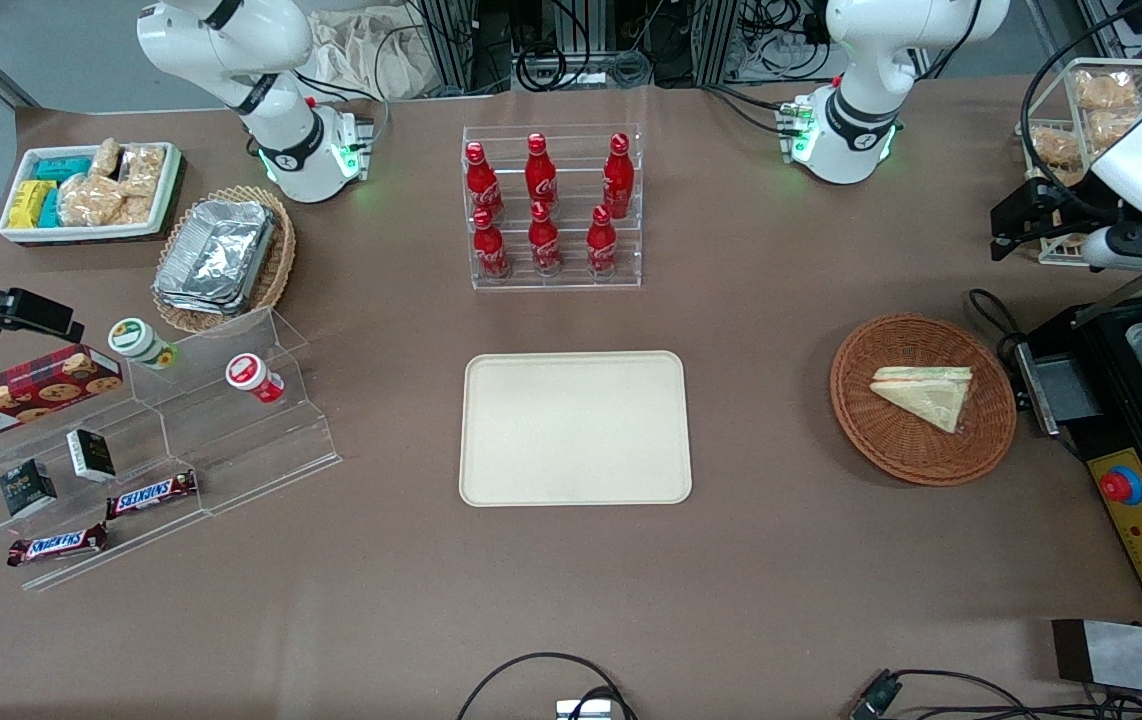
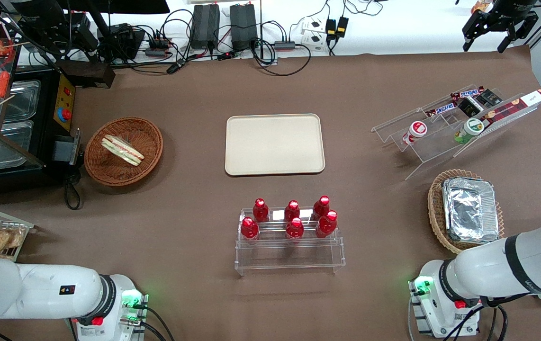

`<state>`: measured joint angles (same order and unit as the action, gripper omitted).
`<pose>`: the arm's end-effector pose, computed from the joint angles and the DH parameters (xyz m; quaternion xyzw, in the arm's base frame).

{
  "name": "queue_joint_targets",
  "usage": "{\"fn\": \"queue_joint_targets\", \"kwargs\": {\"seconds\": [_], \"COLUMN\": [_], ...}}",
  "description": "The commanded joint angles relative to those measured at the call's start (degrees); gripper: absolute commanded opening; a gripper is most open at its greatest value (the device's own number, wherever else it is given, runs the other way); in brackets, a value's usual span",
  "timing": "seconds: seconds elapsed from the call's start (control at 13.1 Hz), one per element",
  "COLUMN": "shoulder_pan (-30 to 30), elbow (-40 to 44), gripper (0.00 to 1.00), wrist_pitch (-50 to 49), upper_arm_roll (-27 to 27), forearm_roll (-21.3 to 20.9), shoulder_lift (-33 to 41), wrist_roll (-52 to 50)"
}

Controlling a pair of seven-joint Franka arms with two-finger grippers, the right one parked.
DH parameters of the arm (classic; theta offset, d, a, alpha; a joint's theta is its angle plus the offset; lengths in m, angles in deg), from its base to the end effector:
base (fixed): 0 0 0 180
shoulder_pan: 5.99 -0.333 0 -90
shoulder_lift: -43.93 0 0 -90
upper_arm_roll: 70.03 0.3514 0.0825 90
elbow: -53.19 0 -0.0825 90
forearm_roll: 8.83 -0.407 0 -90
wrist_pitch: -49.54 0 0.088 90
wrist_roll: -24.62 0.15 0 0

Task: Place sandwich from basket to tray
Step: 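Move the left gripper over the wicker basket with the sandwich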

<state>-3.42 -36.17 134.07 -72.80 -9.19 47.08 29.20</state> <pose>0.5450 -0.0507 0.6451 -0.9962 0.0861 0.0147 0.0046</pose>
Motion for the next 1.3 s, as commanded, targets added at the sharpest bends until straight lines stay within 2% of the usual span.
{"fn": "queue_joint_targets", "kwargs": {"seconds": [0.0, 0.23, 0.54, 1.22], "shoulder_pan": [0.1, -0.1, -1.1, -6.3], "elbow": [1.4, 1.4, 0.7, -24.1], "gripper": [1.00, 1.00, 1.00, 1.00], "wrist_pitch": [-1.6, -1.6, -1.7, 20.8], "upper_arm_roll": [-0.1, 0.0, 0.0, 0.2], "forearm_roll": [-0.3, 0.2, -0.3, 2.6], "shoulder_lift": [-1.0, -2.4, -5.9, 1.2], "wrist_roll": [0.3, -2.1, -12.7, -22.4]}}
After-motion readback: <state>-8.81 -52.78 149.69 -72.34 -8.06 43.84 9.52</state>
